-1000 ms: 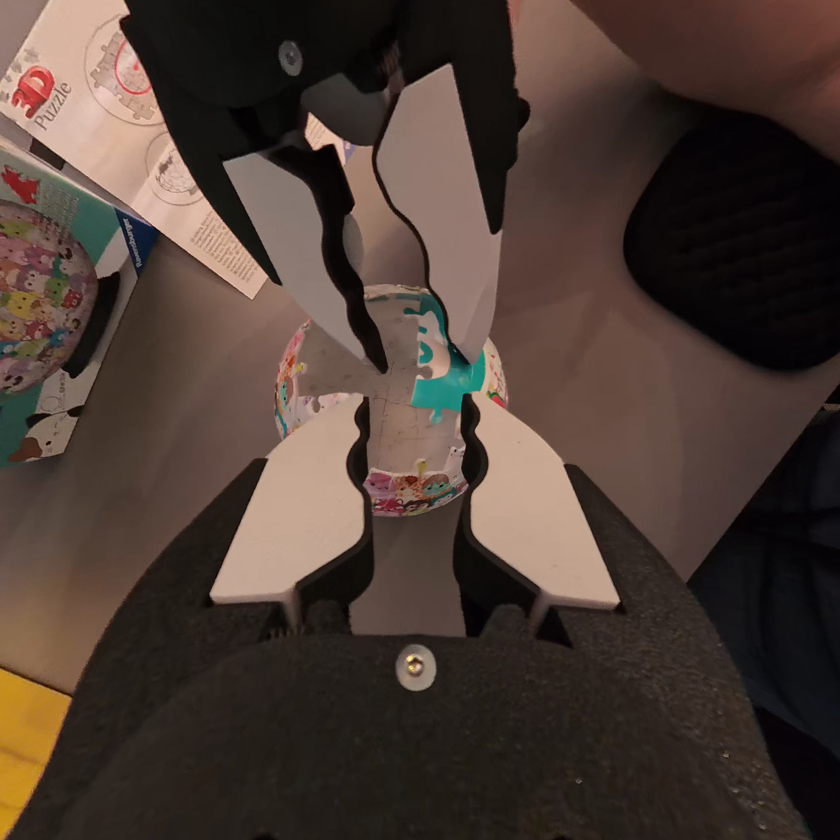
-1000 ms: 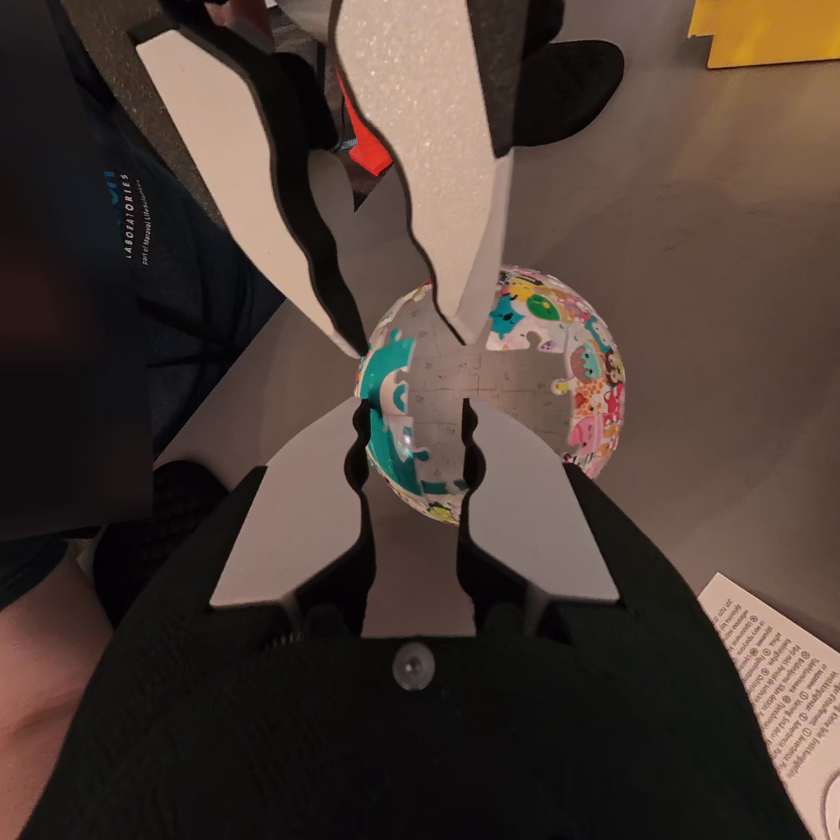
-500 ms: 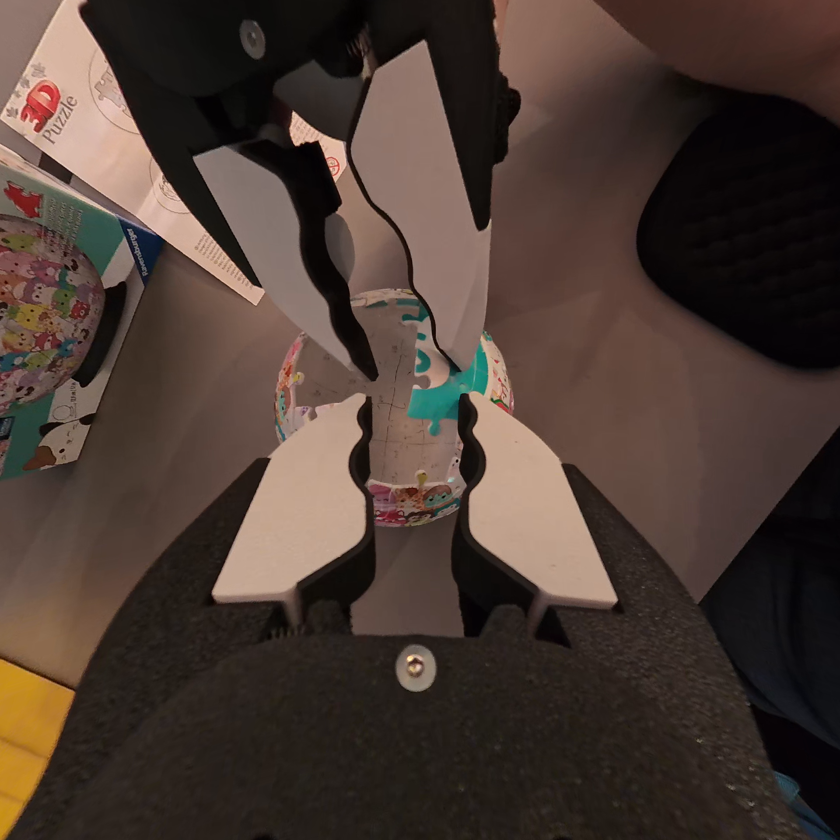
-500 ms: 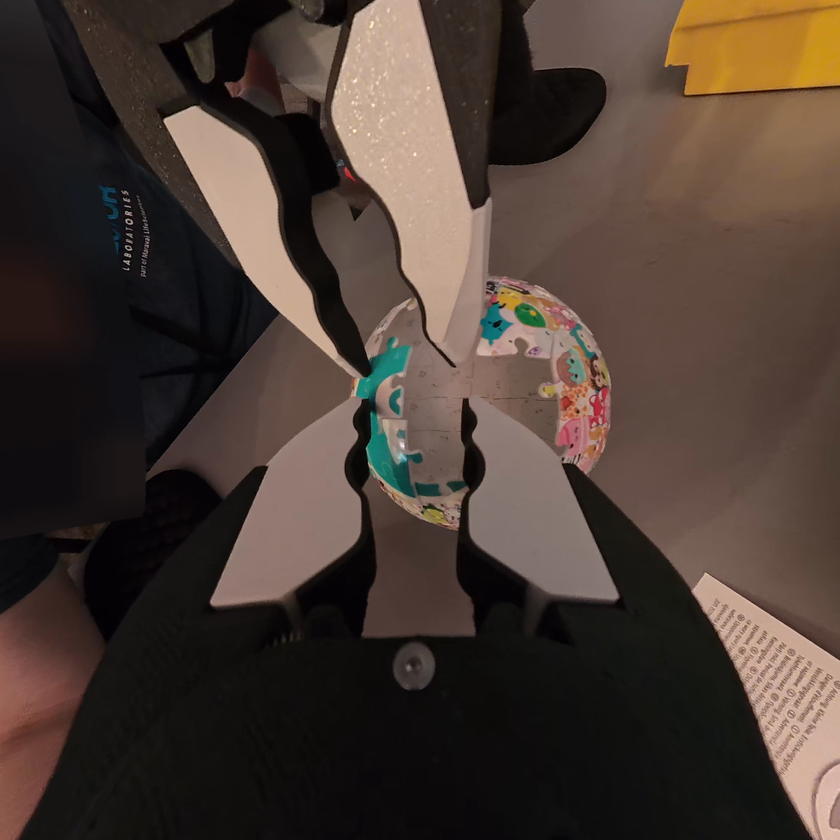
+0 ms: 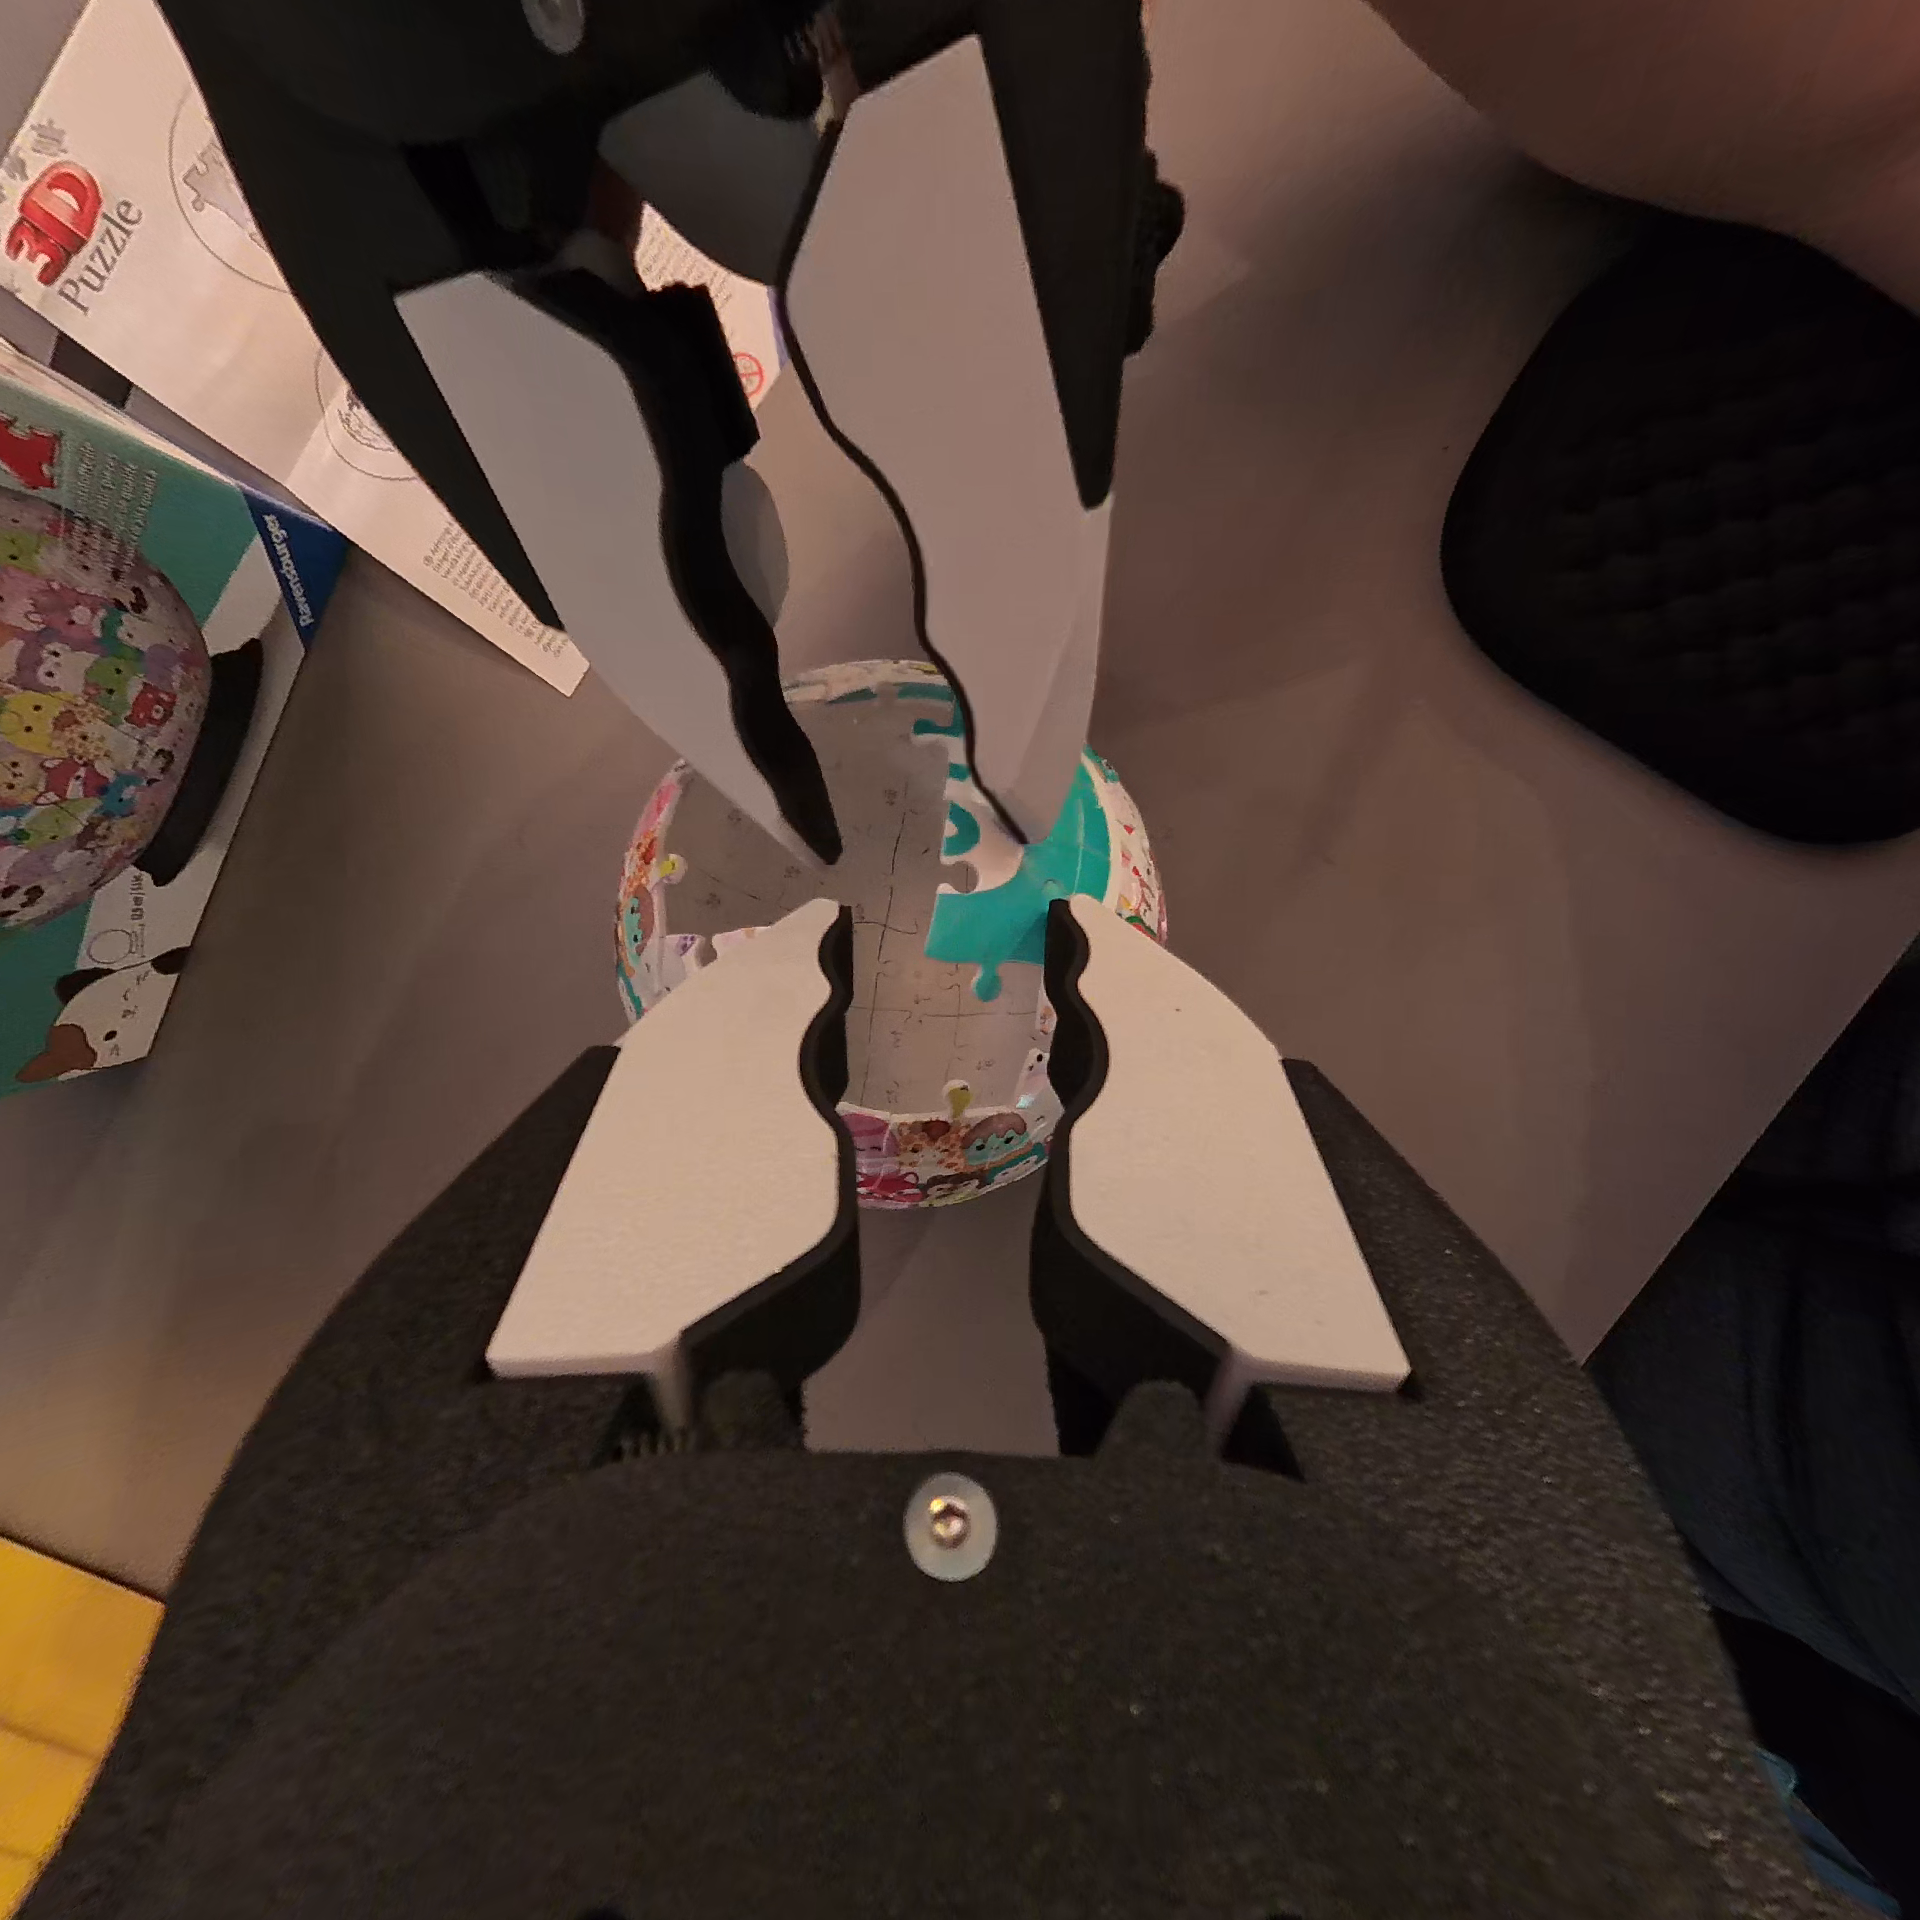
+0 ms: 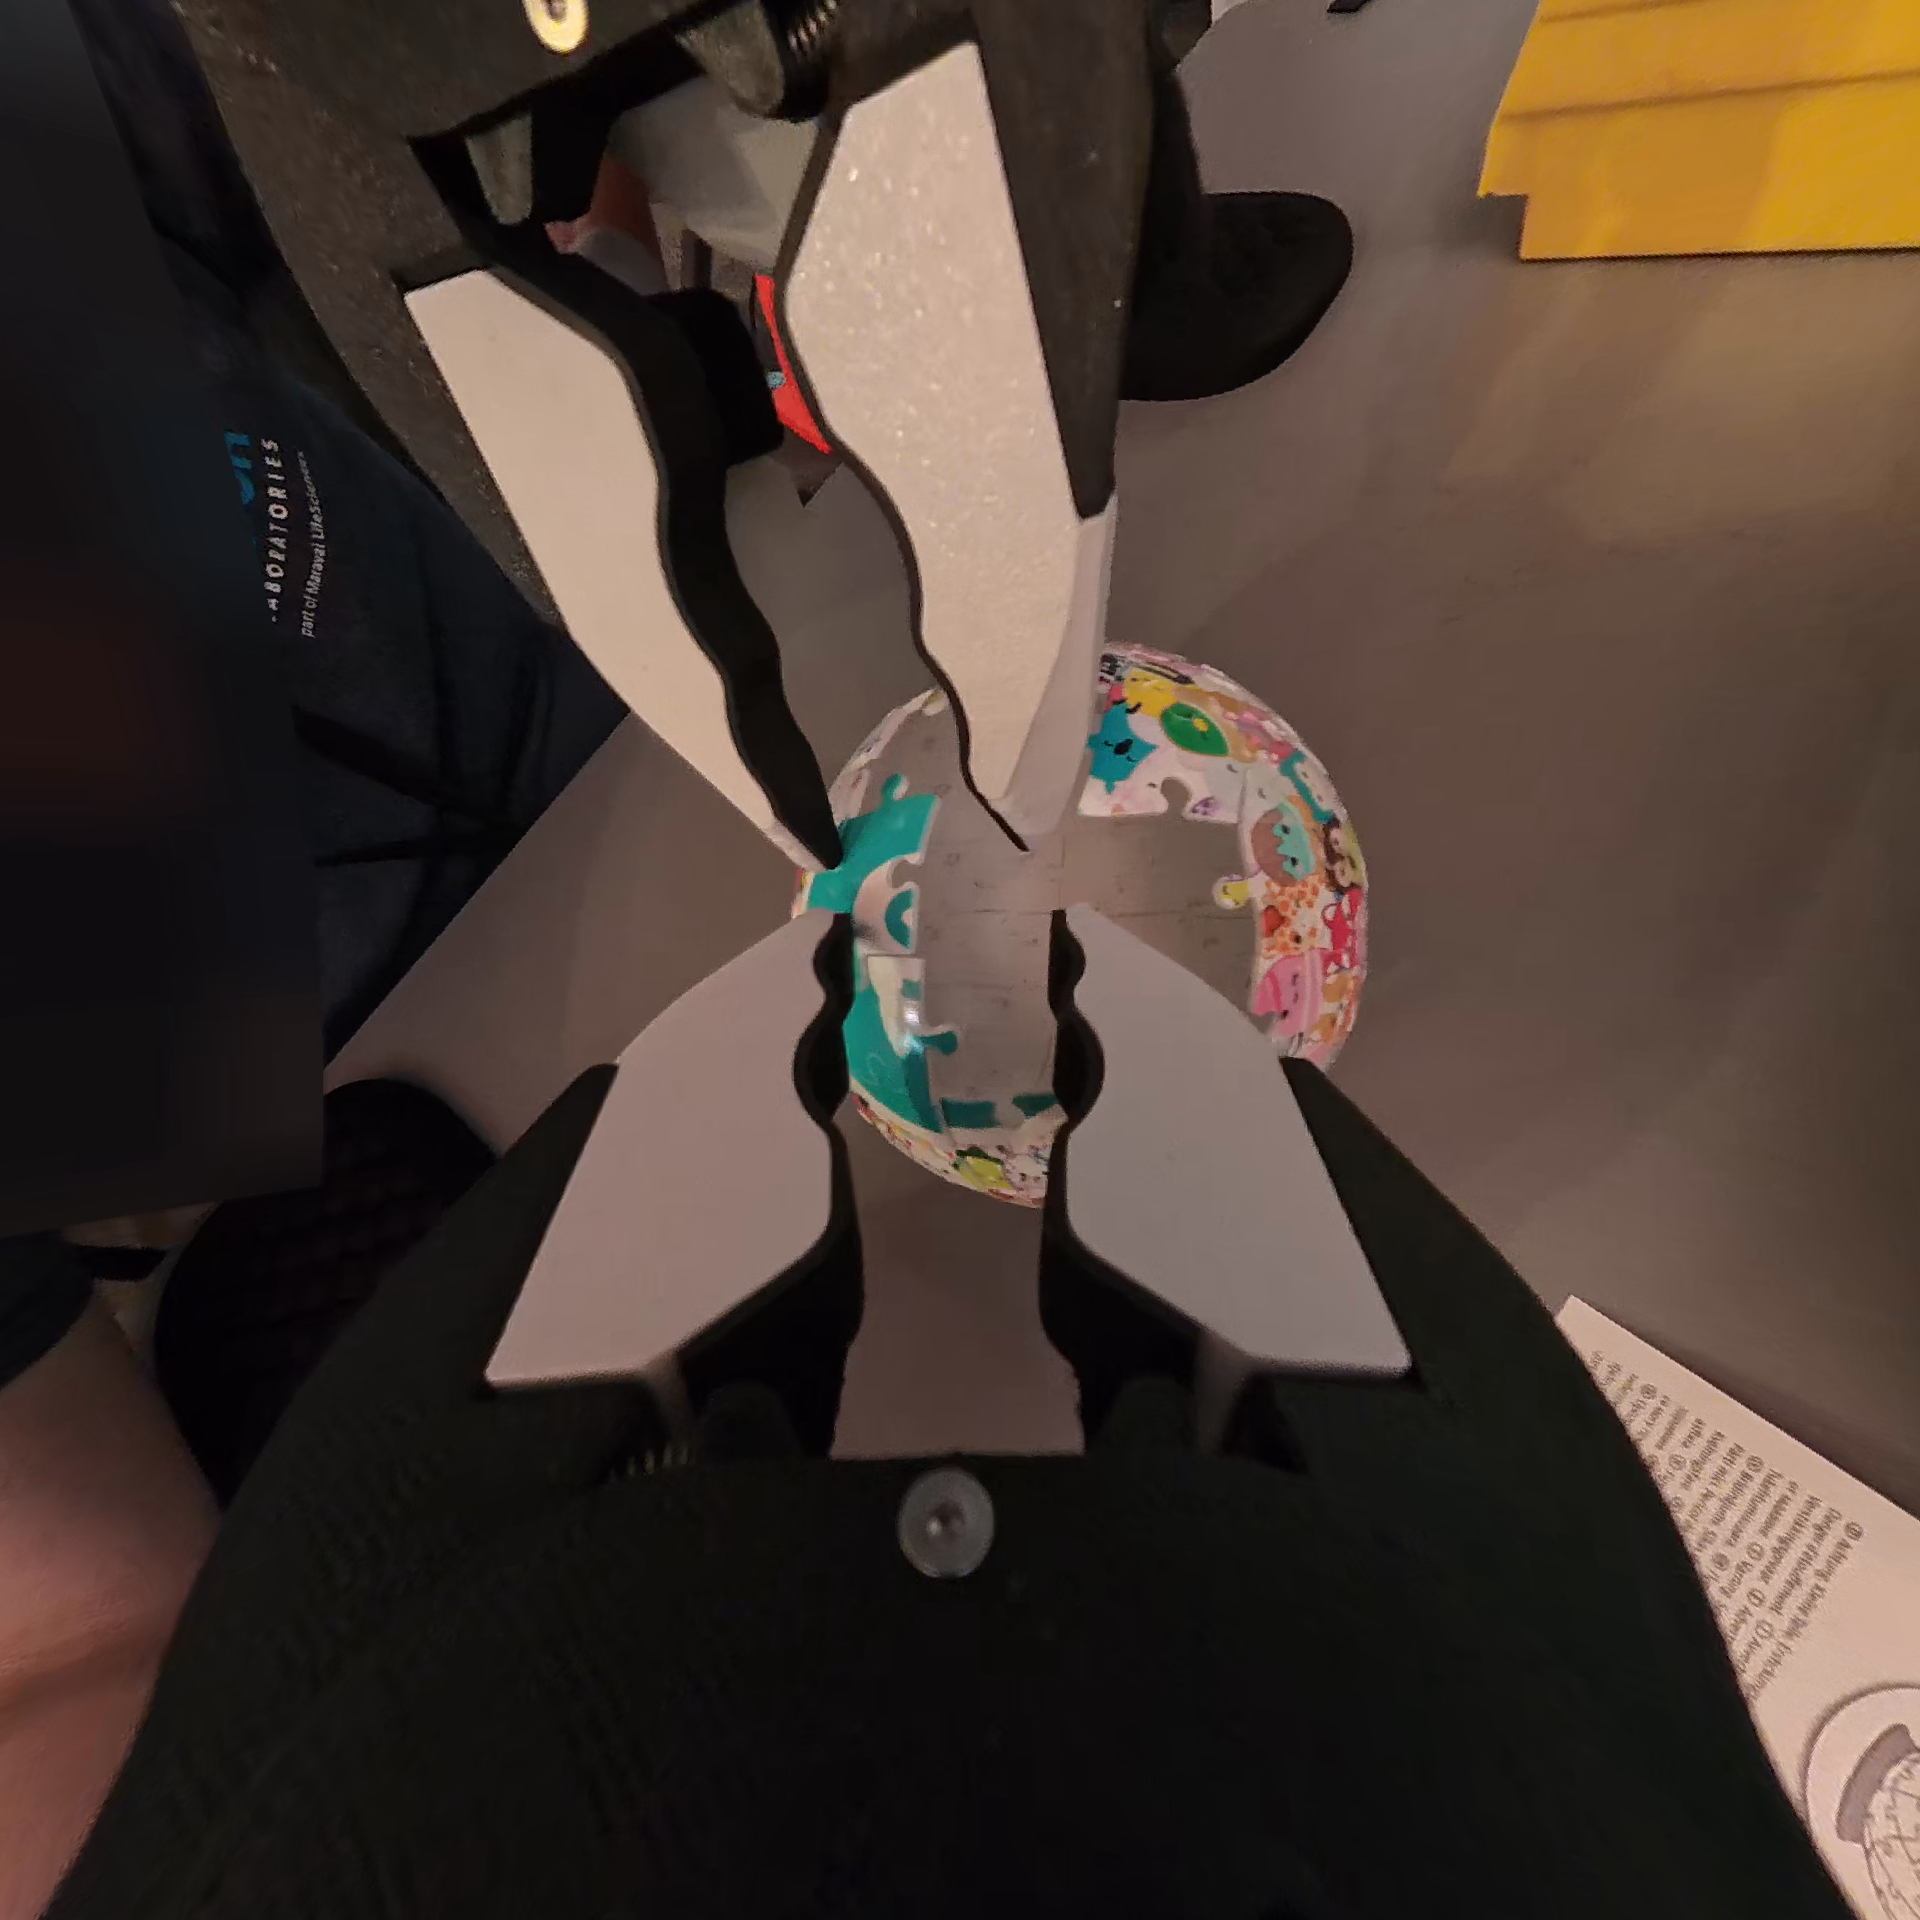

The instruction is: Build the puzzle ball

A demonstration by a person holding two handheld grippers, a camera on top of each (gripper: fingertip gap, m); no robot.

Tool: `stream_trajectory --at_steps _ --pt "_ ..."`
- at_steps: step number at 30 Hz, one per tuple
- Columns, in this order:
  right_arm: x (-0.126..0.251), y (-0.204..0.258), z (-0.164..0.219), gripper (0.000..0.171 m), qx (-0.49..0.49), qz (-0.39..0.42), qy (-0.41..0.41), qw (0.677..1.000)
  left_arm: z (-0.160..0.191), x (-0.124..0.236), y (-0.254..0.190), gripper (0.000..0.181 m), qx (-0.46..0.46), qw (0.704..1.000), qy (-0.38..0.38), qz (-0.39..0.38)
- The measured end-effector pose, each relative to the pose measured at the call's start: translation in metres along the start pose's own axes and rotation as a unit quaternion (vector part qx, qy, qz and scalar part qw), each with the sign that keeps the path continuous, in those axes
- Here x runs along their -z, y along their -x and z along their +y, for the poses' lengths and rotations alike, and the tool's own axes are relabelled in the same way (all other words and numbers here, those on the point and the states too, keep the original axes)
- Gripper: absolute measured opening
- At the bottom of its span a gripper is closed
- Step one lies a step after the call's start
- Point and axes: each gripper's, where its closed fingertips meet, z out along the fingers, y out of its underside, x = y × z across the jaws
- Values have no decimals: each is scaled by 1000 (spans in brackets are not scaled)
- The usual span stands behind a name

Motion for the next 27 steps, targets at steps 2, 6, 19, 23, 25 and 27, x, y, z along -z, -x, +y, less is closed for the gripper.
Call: stream_trajectory --at_steps 2,6,19,23,25,27 --pt "-1 -1 0 37 -5 -3 -1 1000 0 0 0 35 2 1000 0 2" --pt "2 1 1 37 9 4 5 1000 0 0 0 35 1 1000 0 2" --pt "2 3 9 37 21 11 31 999 0 0 -1 34 -3 1000 2 1" --pt "6 7 7 37 24 4 23 999 0 0 -1 34 -3 1000 3 2" --pt "10 6 5 37 13 -11 8 1000 1 0 -1 34 2 1000 2 7" --pt "14 6 6 37 -15 -43 16 999 1 0 -1 34 4 1000 3 10"
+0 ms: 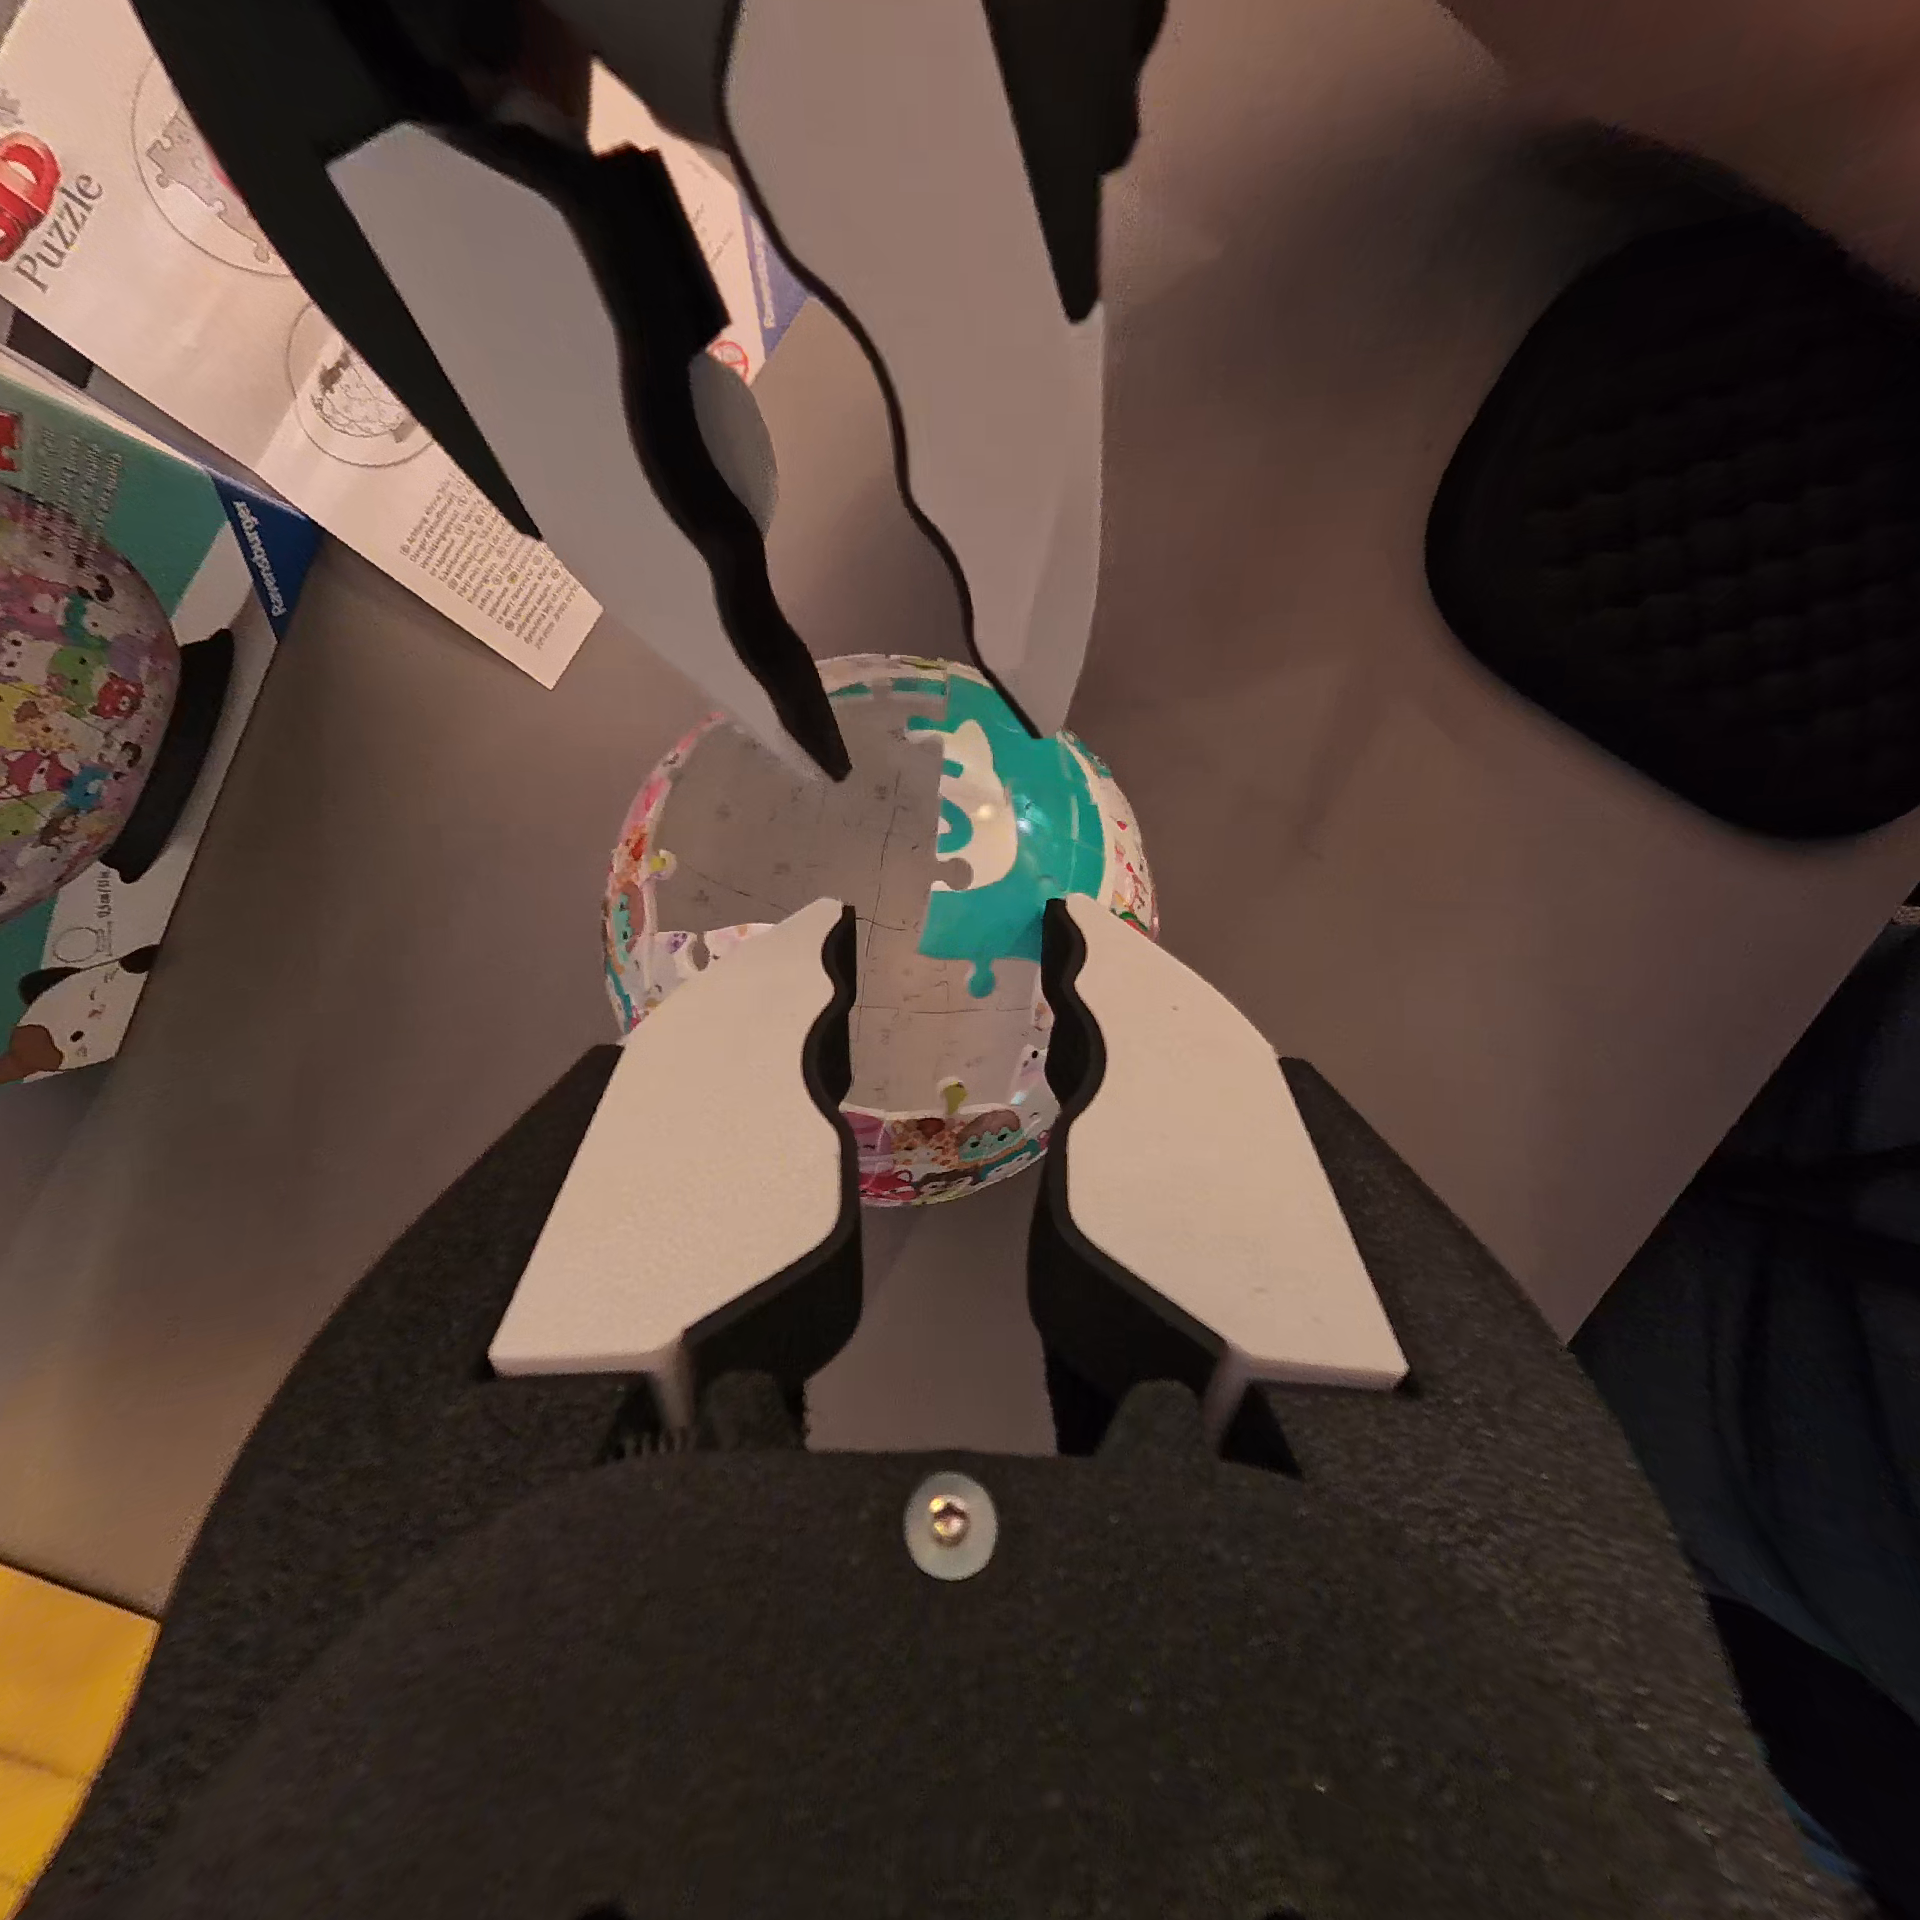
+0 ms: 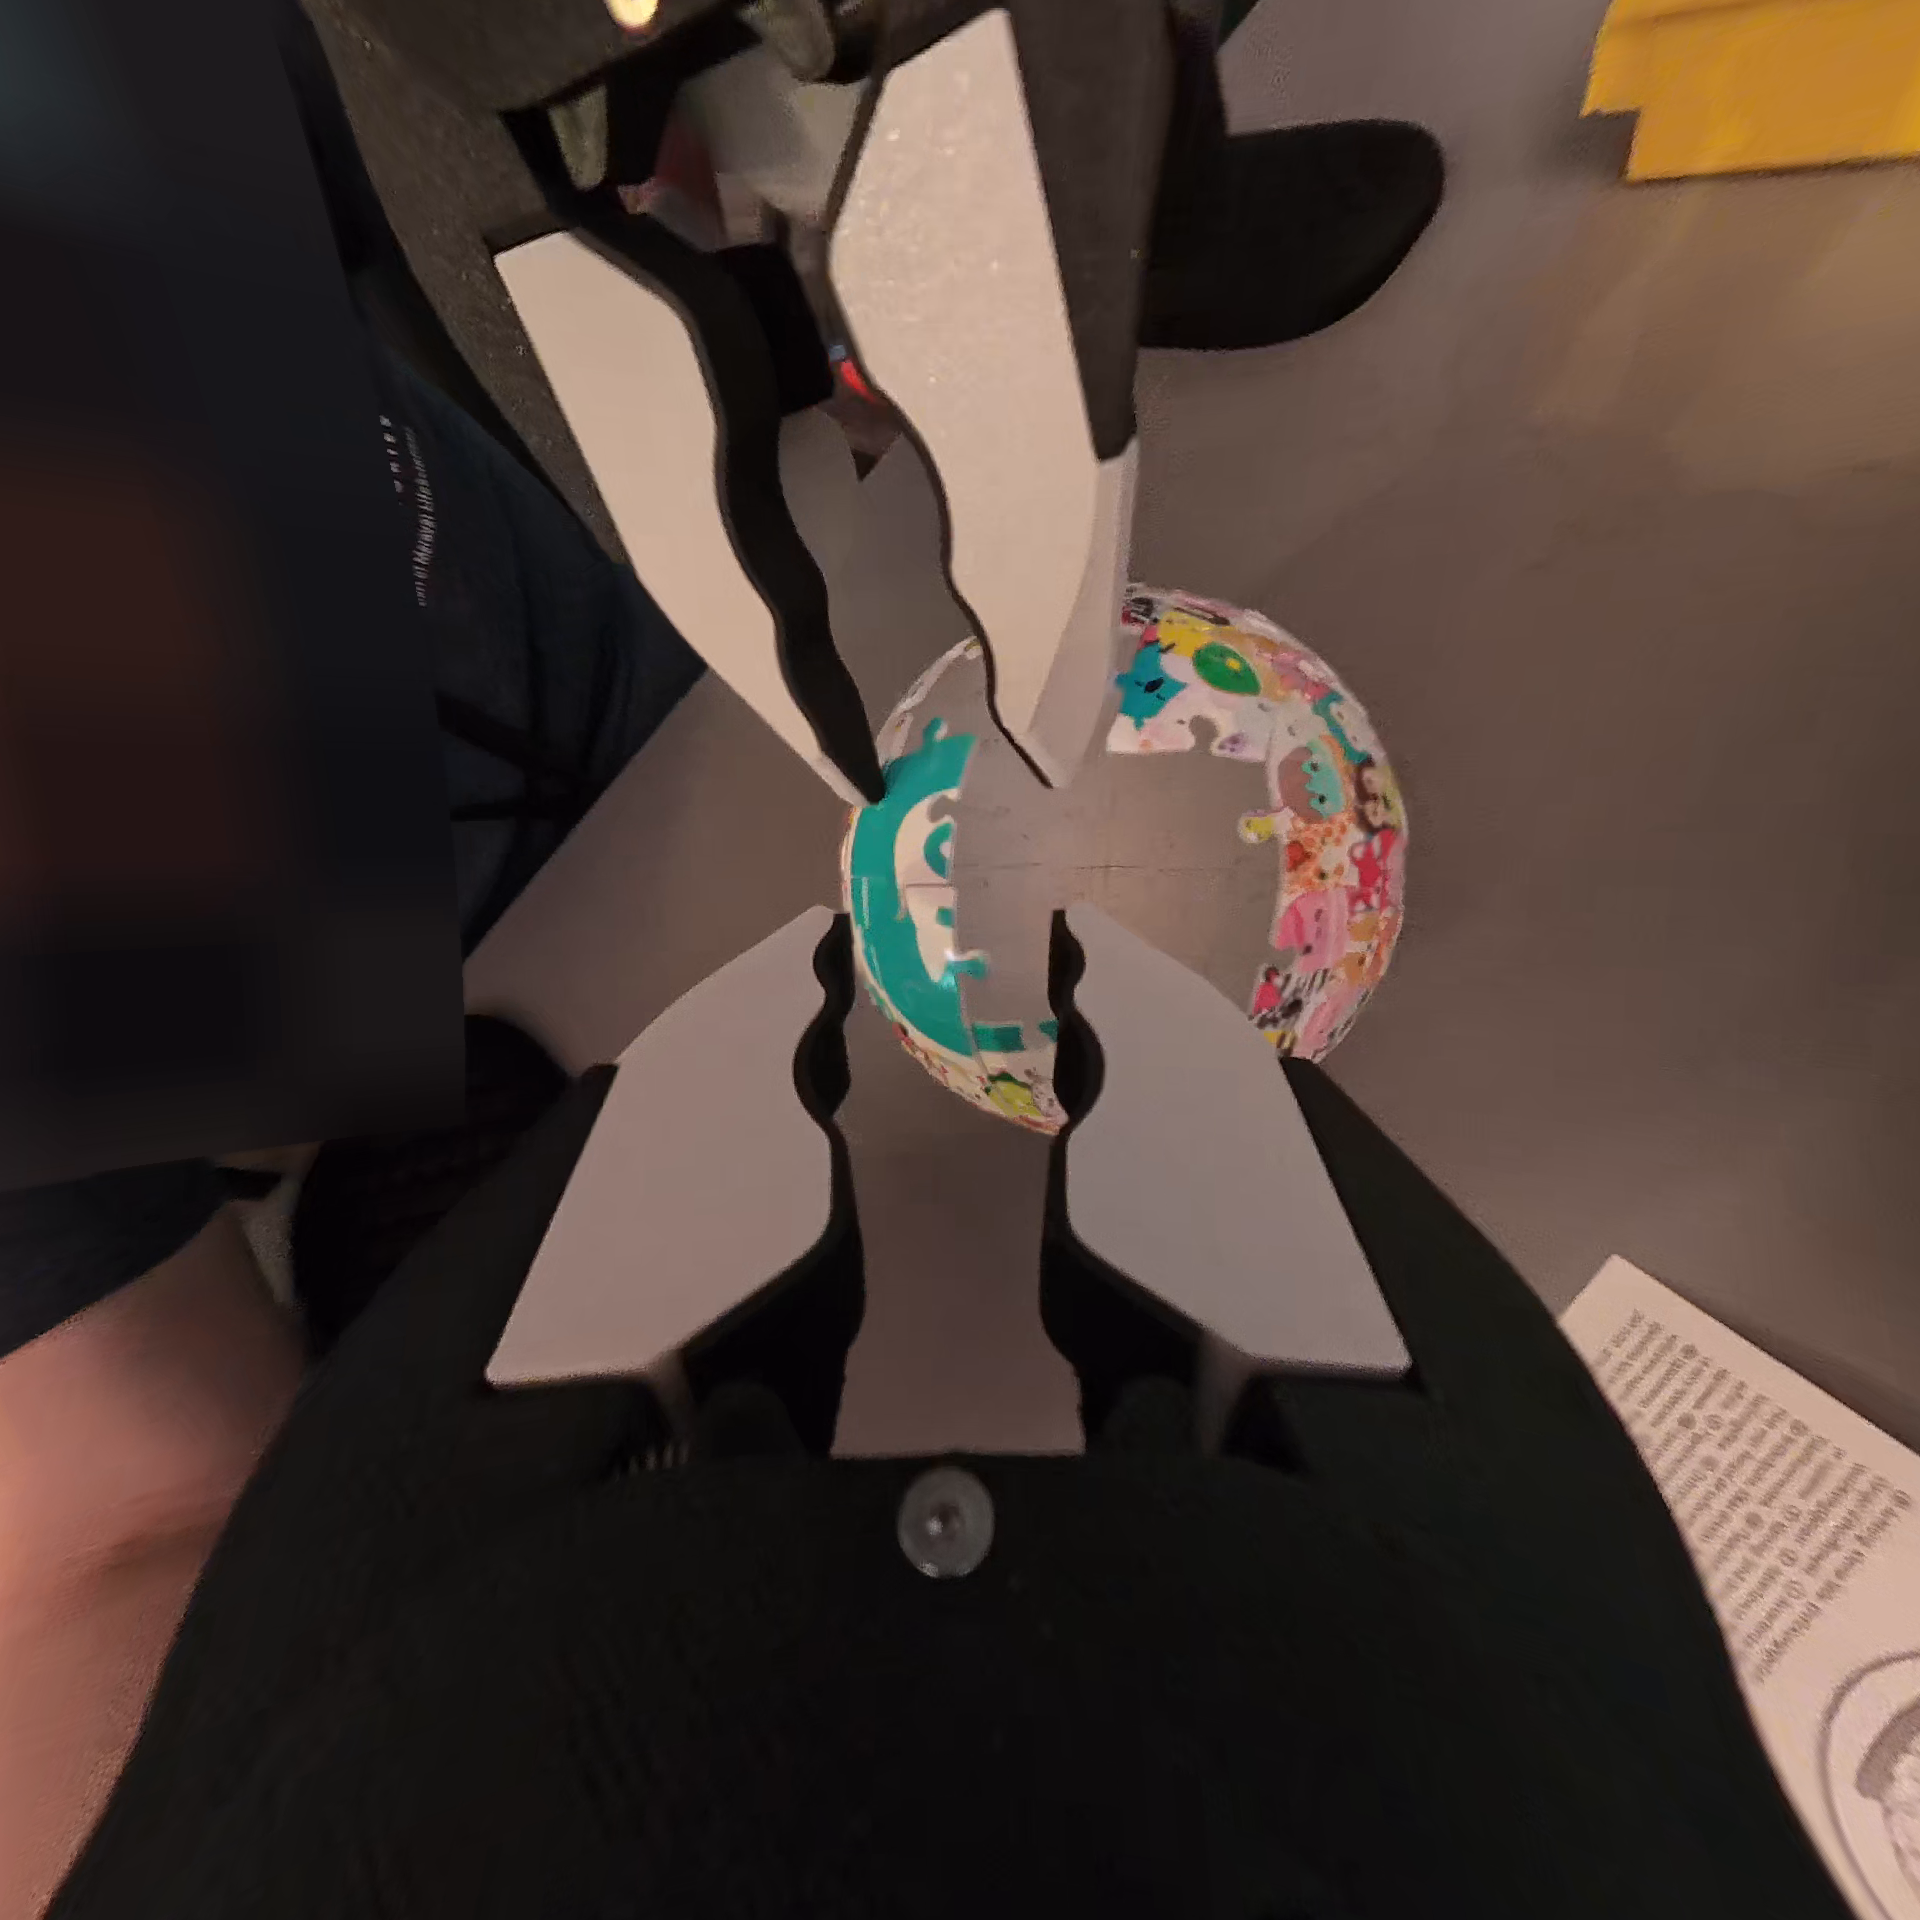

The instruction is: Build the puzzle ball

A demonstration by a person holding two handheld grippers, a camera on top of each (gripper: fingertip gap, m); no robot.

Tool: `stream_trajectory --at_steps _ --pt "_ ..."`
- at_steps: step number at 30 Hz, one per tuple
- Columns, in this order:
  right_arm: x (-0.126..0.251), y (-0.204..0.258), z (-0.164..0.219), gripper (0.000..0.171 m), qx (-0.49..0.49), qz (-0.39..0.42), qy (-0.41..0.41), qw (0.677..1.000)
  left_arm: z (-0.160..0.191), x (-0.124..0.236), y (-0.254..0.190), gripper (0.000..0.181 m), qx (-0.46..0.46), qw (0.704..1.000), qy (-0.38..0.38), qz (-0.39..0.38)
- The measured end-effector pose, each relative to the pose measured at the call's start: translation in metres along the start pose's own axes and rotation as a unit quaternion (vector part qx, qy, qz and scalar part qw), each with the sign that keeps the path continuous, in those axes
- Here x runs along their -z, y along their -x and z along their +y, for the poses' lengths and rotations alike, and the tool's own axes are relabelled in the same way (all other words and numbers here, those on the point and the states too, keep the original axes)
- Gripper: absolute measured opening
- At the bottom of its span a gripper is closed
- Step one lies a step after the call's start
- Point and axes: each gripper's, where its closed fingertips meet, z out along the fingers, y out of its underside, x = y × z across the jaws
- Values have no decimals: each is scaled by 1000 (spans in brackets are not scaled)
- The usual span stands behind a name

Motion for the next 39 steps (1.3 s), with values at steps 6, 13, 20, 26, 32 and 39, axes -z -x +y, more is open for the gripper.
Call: stream_trajectory --at_steps 6,13,20,26,32,39 --pt "-3 7 0 32 -20 -62 47 997 0 0 -1 34 -8 1000 2 1" --pt "-11 6 1 26 -45 -97 96 990 0 1 -3 34 -13 1000 -8 7" --pt "-19 13 8 15 -55 -150 119 980 0 11 -8 34 -14 999 -36 8" --pt "-19 14 8 11 -68 -184 123 973 5 15 -17 34 -21 999 -39 13" --pt "-20 15 7 9 -80 -203 132 967 7 20 -26 34 -27 999 -41 22" --pt "-22 16 7 8 -94 -204 144 964 10 19 -34 34 -34 998 -38 30"
